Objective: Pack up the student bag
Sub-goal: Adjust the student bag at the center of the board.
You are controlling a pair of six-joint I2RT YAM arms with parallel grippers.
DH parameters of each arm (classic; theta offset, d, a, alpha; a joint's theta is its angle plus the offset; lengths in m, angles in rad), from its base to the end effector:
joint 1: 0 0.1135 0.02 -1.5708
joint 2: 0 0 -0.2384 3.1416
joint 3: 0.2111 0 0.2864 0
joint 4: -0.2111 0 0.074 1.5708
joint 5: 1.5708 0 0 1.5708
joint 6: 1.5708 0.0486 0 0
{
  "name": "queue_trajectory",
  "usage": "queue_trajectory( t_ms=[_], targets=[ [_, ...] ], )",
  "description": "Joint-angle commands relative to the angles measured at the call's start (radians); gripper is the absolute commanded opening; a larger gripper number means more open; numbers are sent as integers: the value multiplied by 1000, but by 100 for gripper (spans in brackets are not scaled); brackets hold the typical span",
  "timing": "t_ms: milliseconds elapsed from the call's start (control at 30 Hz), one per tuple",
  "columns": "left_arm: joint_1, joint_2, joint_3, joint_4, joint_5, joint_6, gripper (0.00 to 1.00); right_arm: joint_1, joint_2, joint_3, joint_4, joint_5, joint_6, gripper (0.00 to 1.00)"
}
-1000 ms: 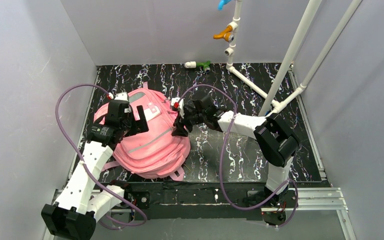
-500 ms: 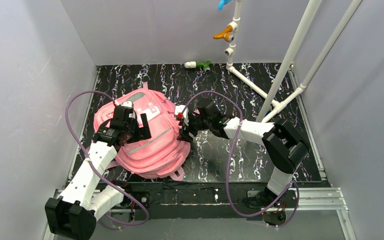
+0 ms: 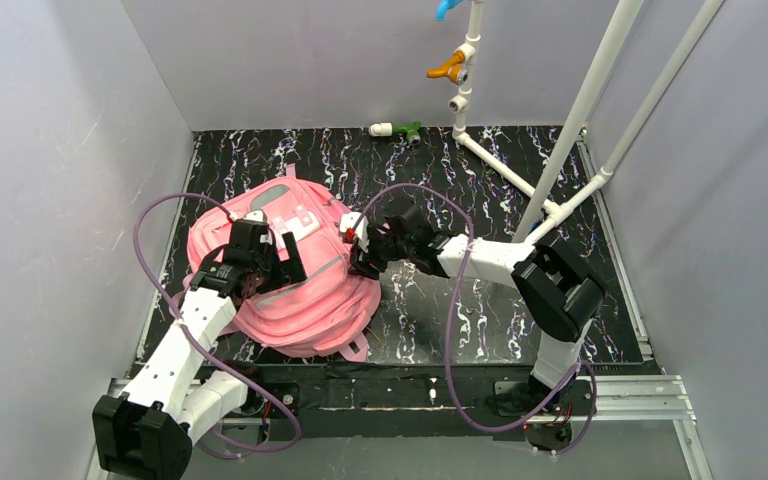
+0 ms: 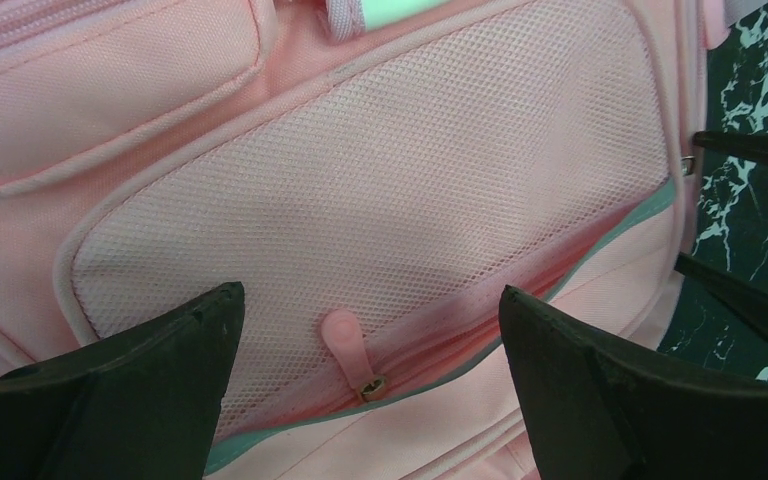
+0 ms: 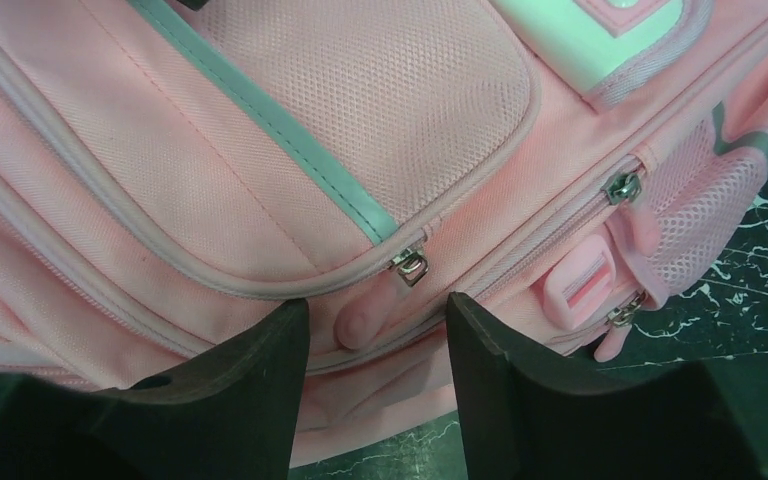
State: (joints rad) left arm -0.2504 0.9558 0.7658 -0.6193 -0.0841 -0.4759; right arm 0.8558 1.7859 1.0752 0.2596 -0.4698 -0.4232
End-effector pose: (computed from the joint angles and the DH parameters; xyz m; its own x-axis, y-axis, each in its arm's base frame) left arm 0.2464 -0.0588 0.2256 -0.7107 -0.2894 -0.6412 -0.1517 0.9531 -0.2621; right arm 0.2639 0.3375 0.1580 0.1256 -0.4139 -0.9016 -0.9748 0.1173 -0.1896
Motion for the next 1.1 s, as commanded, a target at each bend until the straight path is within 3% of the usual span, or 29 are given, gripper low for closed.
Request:
queue_trajectory(
  t_ms=[0,100,367,433,600,833,967,1067],
  targets=[
    [7,-46,-21,18,5,-60,98,31,55,74,5,112,16,57],
    [7,-69,-20,10,-11,-65,98,38,74,81,16,165,30,51],
    [7,-121,-9,-41,-111,-115,98,40,76,102,-38,354,27,1],
    [7,-139,3,-73,-198,-158,98,19,38,83,-71,405,20,1],
    [7,-136,5,-82,-167,-218,98,-47,-5,68,-110,466,34,1],
    [7,-57,-71,104,52,-240,98,-93,12,151,-281,446,34,1],
    [7,40,-122,235,138,-295,91,-93,2,185,-405,465,69,1],
    [13,99,-173,352,144,-344,79,-93,-25,170,-476,521,81,1]
  ],
)
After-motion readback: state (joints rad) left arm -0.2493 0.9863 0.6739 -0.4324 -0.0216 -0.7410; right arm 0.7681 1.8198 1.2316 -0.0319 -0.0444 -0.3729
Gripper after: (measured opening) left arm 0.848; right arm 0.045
